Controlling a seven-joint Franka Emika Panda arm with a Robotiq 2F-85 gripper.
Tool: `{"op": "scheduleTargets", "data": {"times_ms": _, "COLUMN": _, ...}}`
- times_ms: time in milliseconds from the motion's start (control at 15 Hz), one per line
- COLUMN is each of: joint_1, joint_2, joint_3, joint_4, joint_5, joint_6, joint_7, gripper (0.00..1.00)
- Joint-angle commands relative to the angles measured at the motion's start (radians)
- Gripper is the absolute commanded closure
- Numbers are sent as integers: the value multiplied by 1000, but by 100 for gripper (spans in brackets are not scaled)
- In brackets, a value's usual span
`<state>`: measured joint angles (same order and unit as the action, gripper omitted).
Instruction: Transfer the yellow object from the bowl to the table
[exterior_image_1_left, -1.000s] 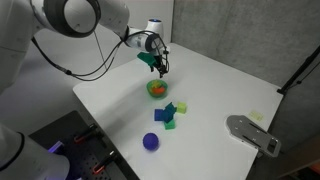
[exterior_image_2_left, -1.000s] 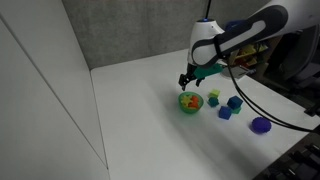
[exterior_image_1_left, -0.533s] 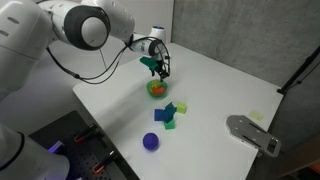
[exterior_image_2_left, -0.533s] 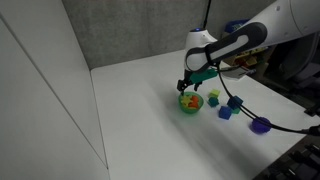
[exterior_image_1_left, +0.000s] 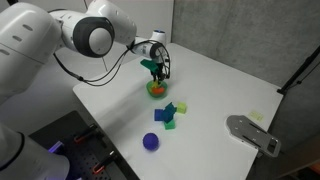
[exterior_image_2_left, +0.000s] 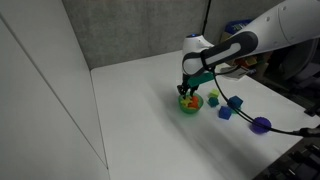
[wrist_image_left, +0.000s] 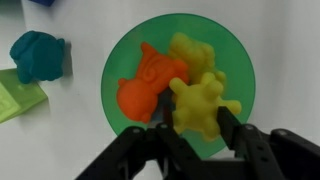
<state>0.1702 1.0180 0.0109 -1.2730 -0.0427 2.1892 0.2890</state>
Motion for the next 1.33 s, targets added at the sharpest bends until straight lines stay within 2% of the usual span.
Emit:
{"op": "scheduleTargets", "data": {"times_ms": 0, "joint_1": 1, "joint_2": 22, "joint_3": 3, "joint_4": 62, "joint_5": 19, "joint_6": -52, "joint_7": -20, "gripper": 79}}
{"op": "scheduleTargets", "data": {"times_ms": 67, "joint_1": 1, "joint_2": 20, "joint_3": 4, "joint_4": 64, "joint_5": 19, "joint_6": -56, "joint_7": -21, "gripper": 80}}
{"op": "scheduleTargets", "data": {"times_ms": 200, "joint_1": -2, "joint_2": 15, "joint_3": 10, "joint_4": 65, "joint_5": 23, "joint_6": -62, "joint_7": -25, "gripper": 92}}
{"op": "scheduleTargets", "data": {"times_ms": 333, "joint_1": -5, "joint_2": 7, "joint_3": 16, "joint_4": 64, "joint_5": 30, "joint_6": -66, "joint_7": -29, "gripper": 99}}
{"op": "scheduleTargets", "data": {"times_ms": 400, "joint_1": -6, "joint_2": 1, "joint_3": 19, "joint_4": 61, "joint_5": 35, "joint_6": -65, "joint_7": -32, "gripper": 99}}
{"op": "scheduleTargets", "data": {"times_ms": 467, "joint_1": -5, "joint_2": -1, "joint_3": 19, "joint_4": 59, "joint_5": 37, "joint_6": -64, "joint_7": -32, "gripper": 94}}
{"op": "scheduleTargets", "data": {"times_ms": 800, "joint_1": -4, "joint_2": -42, "joint_3": 32, "joint_4": 34, "joint_5": 46, "joint_6": -57, "joint_7": -47, "gripper": 94}}
{"op": "scheduleTargets", "data": {"times_ms": 1267, "joint_1": 13, "joint_2": -195, "joint_3": 52, "joint_4": -85, "joint_5": 47, "joint_6": -63, "joint_7": -51, "gripper": 94}}
